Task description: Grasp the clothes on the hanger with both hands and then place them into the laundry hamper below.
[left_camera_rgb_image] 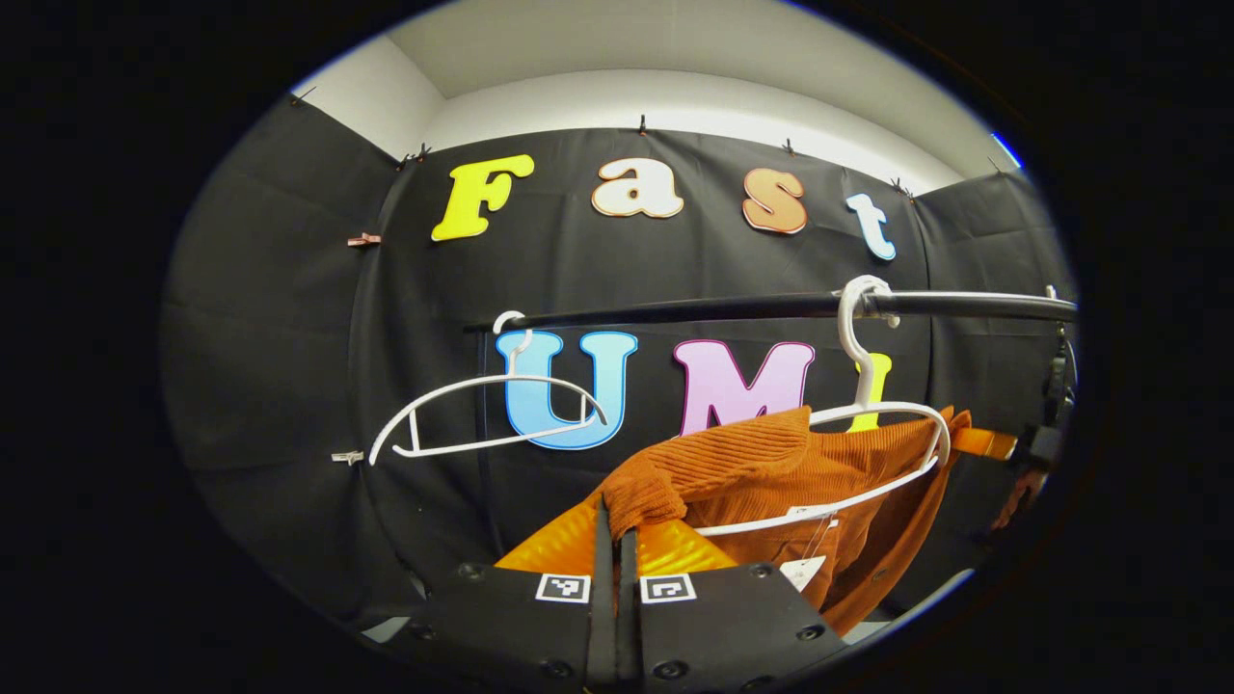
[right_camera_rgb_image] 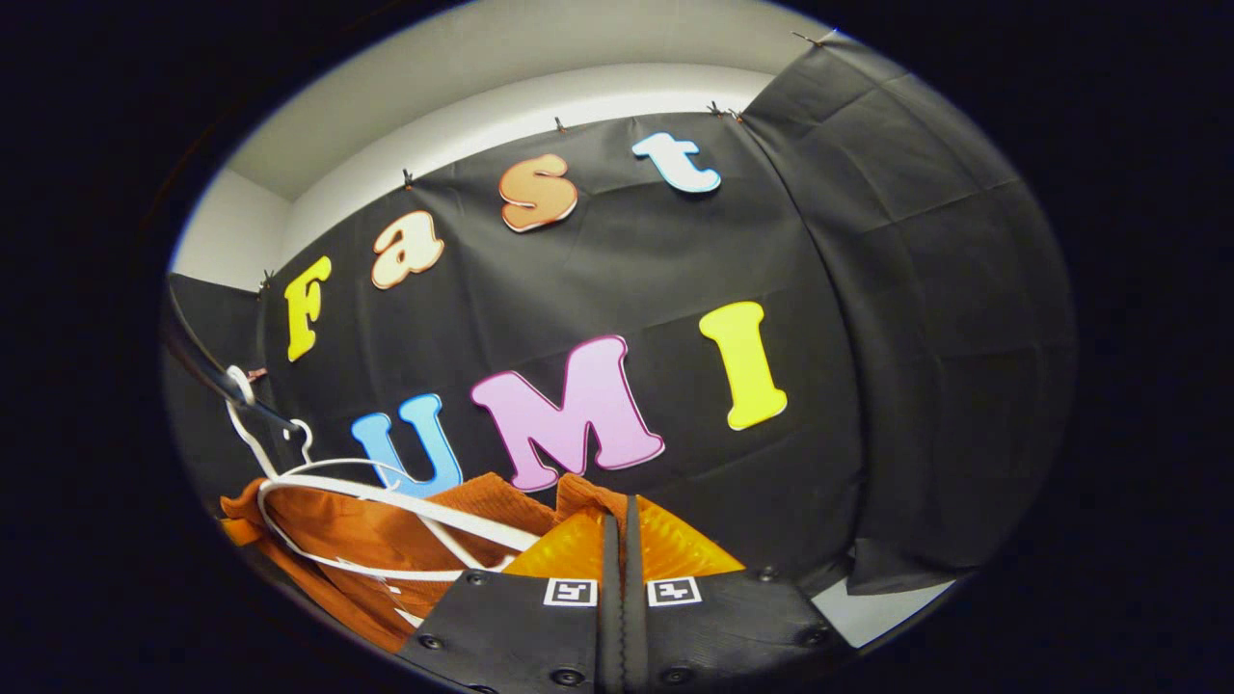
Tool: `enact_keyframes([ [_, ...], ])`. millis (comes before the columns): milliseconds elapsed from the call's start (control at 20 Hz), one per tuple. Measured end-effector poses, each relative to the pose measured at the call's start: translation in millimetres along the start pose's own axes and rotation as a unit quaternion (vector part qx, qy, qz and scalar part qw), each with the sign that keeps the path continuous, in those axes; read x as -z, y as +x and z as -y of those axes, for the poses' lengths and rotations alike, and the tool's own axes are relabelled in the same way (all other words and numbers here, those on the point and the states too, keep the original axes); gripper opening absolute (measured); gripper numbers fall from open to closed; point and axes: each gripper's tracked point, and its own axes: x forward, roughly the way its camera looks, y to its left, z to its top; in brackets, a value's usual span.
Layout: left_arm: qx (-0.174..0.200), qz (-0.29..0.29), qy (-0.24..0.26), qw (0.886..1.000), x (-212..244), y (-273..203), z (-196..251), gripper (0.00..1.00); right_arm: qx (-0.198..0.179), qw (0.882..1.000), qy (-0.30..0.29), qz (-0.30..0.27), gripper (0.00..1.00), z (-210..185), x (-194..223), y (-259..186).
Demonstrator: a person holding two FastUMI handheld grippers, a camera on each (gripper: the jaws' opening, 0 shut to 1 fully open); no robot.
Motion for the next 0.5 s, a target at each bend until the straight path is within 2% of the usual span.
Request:
enact_keyframes([
  [50,-0.001,-0.002,0.001,1.0,1.5,0.7,-1.5,0.03,-0.001,1.0,0.009,-0.016,0.08,1.0,17.7,-1.1],
  [100,-0.003,-0.002,0.001,1.0,3.7,0.6,-2.6,0.03,-0.005,0.999,0.019,-0.03,0.04,1.3,36.1,-2.6],
  [200,-0.009,-0.005,0.003,1.0,8.6,0.3,-9.0,0.03,-0.015,0.998,0.031,-0.06,0.05,-2.3,74.1,-9.9],
  [300,-0.017,-0.016,0.004,1.0,19.6,-1.1,-19.4,0.05,-0.041,0.995,0.043,-0.086,0.08,-18.1,106.8,-25.5],
  [350,-0.017,-0.025,-0.002,1.0,30.3,-2.4,-23.3,0.05,-0.056,0.993,0.043,-0.096,0.04,-28.5,120.5,-34.9],
  [500,-0.024,-0.037,0.001,0.999,58.9,-10.8,-36.0,0.05,-0.104,0.988,0.041,-0.107,0.04,-60.2,137.8,-61.6],
])
